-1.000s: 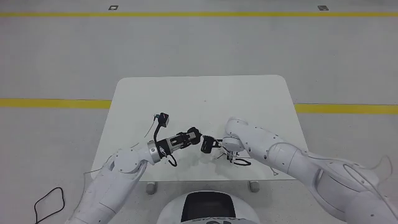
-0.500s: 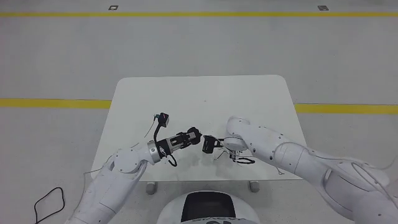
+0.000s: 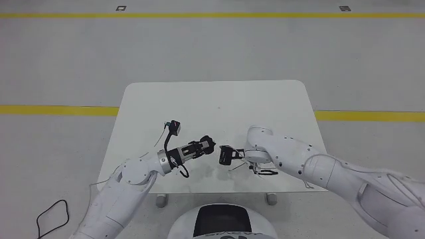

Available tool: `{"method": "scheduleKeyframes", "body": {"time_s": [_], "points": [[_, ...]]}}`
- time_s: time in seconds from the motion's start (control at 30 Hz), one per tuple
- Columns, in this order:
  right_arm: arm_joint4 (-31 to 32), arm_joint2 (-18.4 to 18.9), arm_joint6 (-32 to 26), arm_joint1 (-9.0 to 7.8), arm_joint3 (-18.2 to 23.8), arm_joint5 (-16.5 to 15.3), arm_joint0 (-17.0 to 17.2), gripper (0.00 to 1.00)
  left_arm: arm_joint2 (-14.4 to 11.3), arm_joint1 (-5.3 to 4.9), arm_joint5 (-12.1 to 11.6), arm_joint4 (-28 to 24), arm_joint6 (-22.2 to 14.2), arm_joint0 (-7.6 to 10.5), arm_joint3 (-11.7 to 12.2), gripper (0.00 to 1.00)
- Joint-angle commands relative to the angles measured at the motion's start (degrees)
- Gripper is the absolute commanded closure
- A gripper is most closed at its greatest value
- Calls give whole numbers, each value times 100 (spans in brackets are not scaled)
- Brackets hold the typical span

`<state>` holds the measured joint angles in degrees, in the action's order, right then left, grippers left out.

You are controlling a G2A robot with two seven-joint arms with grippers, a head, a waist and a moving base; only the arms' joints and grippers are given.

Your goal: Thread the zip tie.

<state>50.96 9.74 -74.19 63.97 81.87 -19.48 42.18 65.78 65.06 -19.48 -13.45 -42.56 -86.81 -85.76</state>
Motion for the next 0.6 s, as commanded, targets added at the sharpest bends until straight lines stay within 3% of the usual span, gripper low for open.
{"method": "scheduleKeyframes", "body": {"time_s": [0.0,0.27,0.57], "points": [[10,0,-19,-66,112,0,-5,100,0,0,0,0,0,0,0,100],[274,60,127,-380,613,0,30,100,0,0,0,0,0,0,0,100],[853,445,262,-855,1396,36,361,100,0,0,0,0,0,0,0,100]]}}
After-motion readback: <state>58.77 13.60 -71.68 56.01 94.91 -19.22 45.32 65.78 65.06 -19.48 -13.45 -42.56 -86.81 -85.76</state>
